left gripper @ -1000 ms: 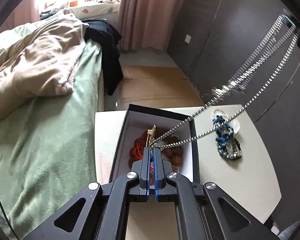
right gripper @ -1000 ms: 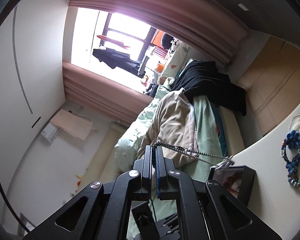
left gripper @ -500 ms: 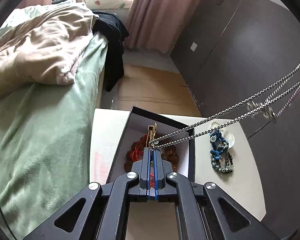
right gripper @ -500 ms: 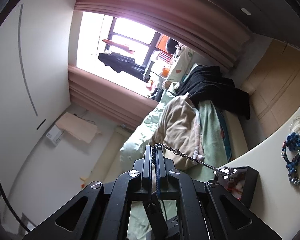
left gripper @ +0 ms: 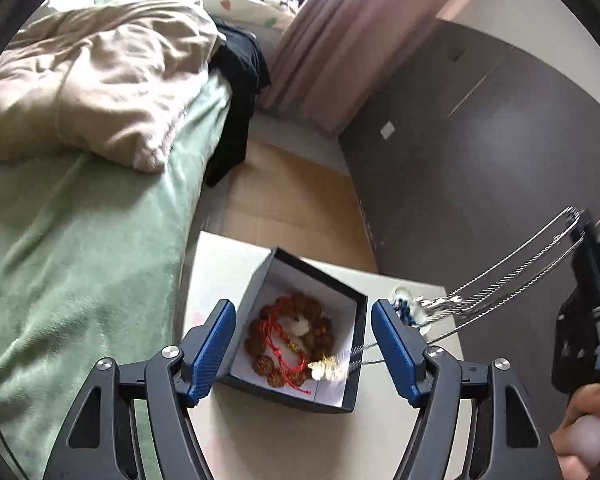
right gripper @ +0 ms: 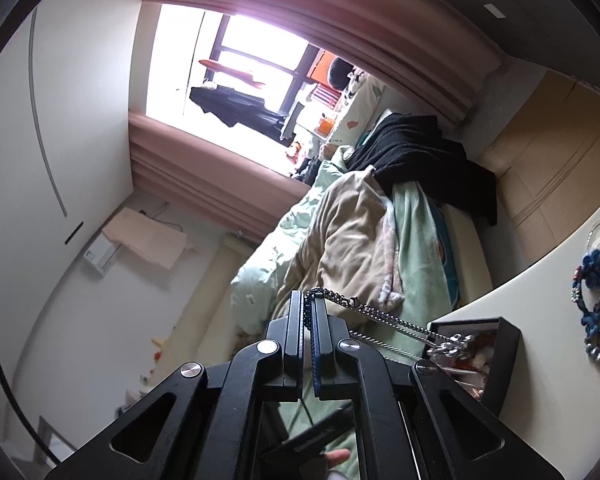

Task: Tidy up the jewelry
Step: 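Lower the silver chain into the black box and open both tools, then move the left tool to the blue beaded bracelets and close on them, then carry the blue bracelet into the box with left tool while right grasps white pouch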

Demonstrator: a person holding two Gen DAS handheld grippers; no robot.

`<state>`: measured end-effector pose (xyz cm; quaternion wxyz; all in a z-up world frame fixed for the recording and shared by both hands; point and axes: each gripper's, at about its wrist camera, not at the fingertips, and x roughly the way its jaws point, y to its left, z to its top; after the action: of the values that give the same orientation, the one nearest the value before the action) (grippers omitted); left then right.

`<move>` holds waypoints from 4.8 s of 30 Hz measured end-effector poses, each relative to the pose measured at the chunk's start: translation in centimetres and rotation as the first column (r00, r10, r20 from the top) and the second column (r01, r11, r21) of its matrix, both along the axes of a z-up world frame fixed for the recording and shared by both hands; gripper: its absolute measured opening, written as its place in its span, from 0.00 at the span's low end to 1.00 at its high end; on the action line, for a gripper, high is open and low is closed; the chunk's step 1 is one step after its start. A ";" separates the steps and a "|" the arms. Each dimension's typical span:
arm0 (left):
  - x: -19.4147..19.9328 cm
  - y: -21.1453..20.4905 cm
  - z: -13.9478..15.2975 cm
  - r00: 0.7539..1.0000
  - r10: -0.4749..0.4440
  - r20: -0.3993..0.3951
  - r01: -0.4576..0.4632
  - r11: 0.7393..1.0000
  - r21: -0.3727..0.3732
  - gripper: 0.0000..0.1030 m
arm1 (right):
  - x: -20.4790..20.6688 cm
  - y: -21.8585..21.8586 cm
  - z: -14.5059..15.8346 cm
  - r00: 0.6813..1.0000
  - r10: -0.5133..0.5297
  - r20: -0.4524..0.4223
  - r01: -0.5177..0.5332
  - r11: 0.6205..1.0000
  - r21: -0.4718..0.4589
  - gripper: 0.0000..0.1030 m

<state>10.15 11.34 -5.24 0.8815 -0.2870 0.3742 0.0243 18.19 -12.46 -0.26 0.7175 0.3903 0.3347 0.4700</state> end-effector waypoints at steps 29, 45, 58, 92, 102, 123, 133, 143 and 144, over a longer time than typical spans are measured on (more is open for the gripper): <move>-0.4 1.4 0.4 0.999 0.034 0.012 -0.033 0.999 -0.035 0.69 | 0.7 1.2 -4.4 0.988 0.037 -0.147 -0.082 0.945 -0.318 0.63; -0.7 2.9 0.1 0.996 0.092 -0.002 -0.092 0.995 -0.038 0.69 | 1.5 4.7 -9.9 0.925 0.115 -0.362 -0.220 0.940 -0.261 0.81; -0.6 2.5 0.1 0.997 0.080 -0.008 -0.080 0.996 -0.026 0.69 | 1.9 1.3 -10.9 0.931 0.030 -0.365 -0.178 0.908 -0.380 0.81; 8.2 -14.3 -1.9 0.972 -0.224 -0.073 0.230 0.969 0.087 0.58 | 4.8 -15.2 -11.1 0.847 -0.388 -0.362 0.095 0.782 -0.616 0.80; 11.5 -16.7 -4.3 0.960 -0.228 -0.164 0.250 0.960 0.129 0.42 | 5.0 -16.5 -10.4 0.842 -0.422 -0.336 0.133 0.766 -0.629 0.77; 10.5 -16.0 -5.8 0.978 -0.186 -0.096 0.197 0.972 0.124 0.09 | 6.7 -15.6 -11.9 0.873 -0.383 -0.303 0.164 0.814 -0.557 0.61; 8.2 -13.1 -2.6 0.983 -0.182 -0.013 0.182 0.982 0.056 0.09 | 8.2 -10.8 -12.9 0.922 -0.330 -0.204 0.137 0.768 -0.625 0.51; 5.6 -9.1 0.3 0.990 -0.134 0.053 0.131 0.989 0.062 0.09 | 8.6 -9.0 -14.6 0.911 -0.389 -0.137 0.180 0.674 -0.716 0.03; 5.4 -8.6 0.5 0.991 -0.125 0.057 0.122 0.991 0.063 0.09 | 8.5 -9.3 -14.4 0.902 -0.411 -0.134 0.201 0.673 -0.711 0.03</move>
<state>15.56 2.72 -4.77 0.9005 -0.2375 0.3633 -0.0279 26.66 -21.74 -14.68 0.8232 0.2131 0.5113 0.1246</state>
